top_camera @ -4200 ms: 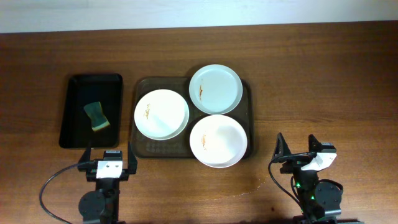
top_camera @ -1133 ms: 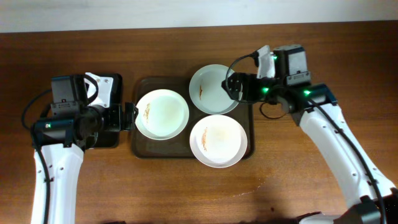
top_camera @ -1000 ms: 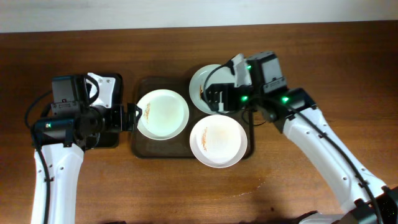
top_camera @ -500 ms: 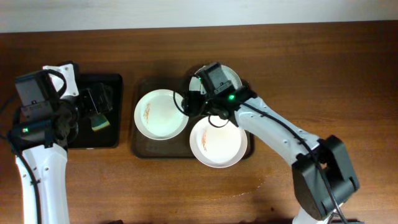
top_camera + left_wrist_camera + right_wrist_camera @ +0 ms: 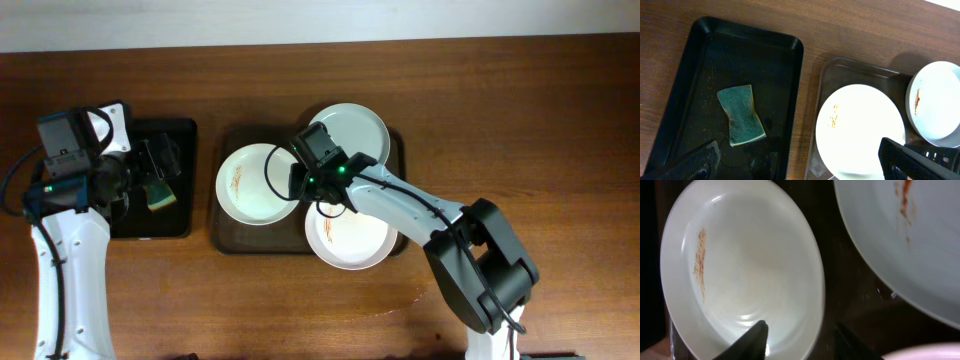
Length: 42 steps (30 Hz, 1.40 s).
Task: Clean dirty plates on tray and stack at the side
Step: 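Grasp the rim of the left white plate with the right gripper, then pick up the green sponge from the black tray with the left gripper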
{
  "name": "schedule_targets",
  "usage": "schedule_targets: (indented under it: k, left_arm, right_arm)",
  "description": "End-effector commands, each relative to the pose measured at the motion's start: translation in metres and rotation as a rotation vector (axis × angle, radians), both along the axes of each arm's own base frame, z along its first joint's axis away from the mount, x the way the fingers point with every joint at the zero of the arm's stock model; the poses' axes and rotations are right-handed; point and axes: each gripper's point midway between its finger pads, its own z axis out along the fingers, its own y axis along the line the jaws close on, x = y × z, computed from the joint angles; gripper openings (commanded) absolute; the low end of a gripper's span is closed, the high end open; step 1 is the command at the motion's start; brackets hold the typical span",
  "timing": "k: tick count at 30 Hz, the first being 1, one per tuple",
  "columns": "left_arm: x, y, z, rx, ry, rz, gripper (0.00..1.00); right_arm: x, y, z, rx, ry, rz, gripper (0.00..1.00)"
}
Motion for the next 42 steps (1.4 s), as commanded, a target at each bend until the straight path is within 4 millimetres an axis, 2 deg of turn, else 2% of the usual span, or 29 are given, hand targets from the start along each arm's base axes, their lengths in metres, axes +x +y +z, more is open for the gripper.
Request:
schedule_targets:
  k: [1, 5, 6, 8, 9, 12, 15, 17, 19, 21, 22, 23, 26, 27, 28, 30, 32, 33, 35, 38, 39, 40, 42]
  left_arm:
    - [0.006, 0.004, -0.01, -0.007, 0.028, 0.014, 0.99]
    - [0.01, 0.005, -0.045, -0.034, 0.126, 0.014, 0.99]
    - [0.01, 0.005, -0.057, -0.044, 0.162, 0.014, 0.99]
    - [0.009, 0.005, -0.074, -0.057, 0.212, 0.014, 0.99]
    - [0.009, 0.005, -0.091, -0.07, 0.259, 0.014, 0.99]
    - [0.009, 0.005, -0.111, -0.085, 0.313, 0.014, 0.99]
    - [0.013, 0.012, -0.131, -0.061, 0.345, 0.033, 0.97]
    - [0.02, 0.032, -0.143, -0.009, 0.353, 0.152, 0.96]
    - [0.03, 0.049, -0.156, 0.036, 0.342, 0.241, 0.89]
    - [0.038, 0.052, -0.172, 0.032, 0.338, 0.252, 0.71]
    - [0.038, 0.052, -0.179, 0.024, 0.353, 0.266, 0.66]
    - [0.034, 0.056, -0.19, 0.037, 0.383, 0.291, 0.56]
    - [0.029, 0.057, -0.206, 0.039, 0.425, 0.308, 0.44]
    - [0.03, 0.057, -0.207, 0.039, 0.424, 0.308, 0.32]
    - [0.032, 0.058, -0.206, 0.039, 0.415, 0.308, 0.11]
    - [0.035, 0.058, -0.202, 0.038, 0.405, 0.307, 0.01]
    - [0.042, 0.06, -0.176, 0.04, 0.389, 0.308, 0.01]
    - [0.045, 0.06, -0.156, 0.045, 0.383, 0.292, 0.01]
    - [0.041, 0.049, -0.133, 0.027, 0.403, 0.196, 0.01]
    - [0.028, 0.035, -0.13, 0.017, 0.449, 0.067, 0.01]
    - [0.031, 0.022, -0.129, -0.026, 0.429, 0.001, 0.01]
    - [0.036, -0.003, -0.124, -0.089, 0.388, -0.125, 0.01]
    - [0.045, -0.029, -0.122, -0.074, 0.362, -0.204, 0.01]
  right_arm:
    - [0.011, 0.006, -0.014, -0.007, -0.023, -0.02, 0.38]
    - [0.018, 0.01, -0.023, 0.004, -0.033, -0.038, 0.3]
    - [0.019, 0.008, -0.024, -0.002, -0.036, -0.052, 0.2]
    - [0.02, 0.007, -0.035, 0.001, -0.013, -0.087, 0.19]
    - [0.019, 0.008, -0.042, 0.003, 0.002, -0.099, 0.2]
    - [0.011, 0.011, -0.043, 0.023, 0.044, -0.077, 0.04]
    - [0.007, 0.013, -0.044, 0.029, 0.06, -0.07, 0.04]
    - [0.007, 0.014, -0.043, 0.033, 0.061, -0.067, 0.04]
    - [0.007, 0.014, -0.043, 0.036, 0.062, -0.064, 0.04]
    - [0.007, 0.015, -0.042, 0.041, 0.065, -0.061, 0.04]
    - [0.007, 0.015, -0.042, 0.041, 0.065, -0.061, 0.04]
    - [0.007, 0.015, -0.042, 0.04, 0.064, -0.058, 0.04]
    - [0.007, 0.015, -0.042, 0.04, 0.064, -0.058, 0.04]
    - [0.006, 0.015, -0.042, 0.04, 0.065, -0.058, 0.04]
    - [0.006, 0.015, -0.042, 0.04, 0.065, -0.058, 0.04]
    - [0.006, 0.016, -0.042, 0.042, 0.066, -0.057, 0.04]
    - [0.005, 0.016, -0.042, 0.044, 0.07, -0.055, 0.04]
    - [0.005, 0.015, -0.042, 0.043, 0.072, -0.055, 0.04]
    - [0.004, 0.016, -0.042, 0.055, 0.083, -0.046, 0.04]
    - [0.003, 0.012, -0.043, 0.055, 0.098, -0.02, 0.04]
    - [0.003, 0.012, -0.043, 0.053, 0.1, -0.022, 0.04]
    - [0.002, 0.012, -0.043, 0.055, 0.103, -0.02, 0.04]
    - [0.001, 0.002, -0.043, 0.045, 0.145, -0.034, 0.04]
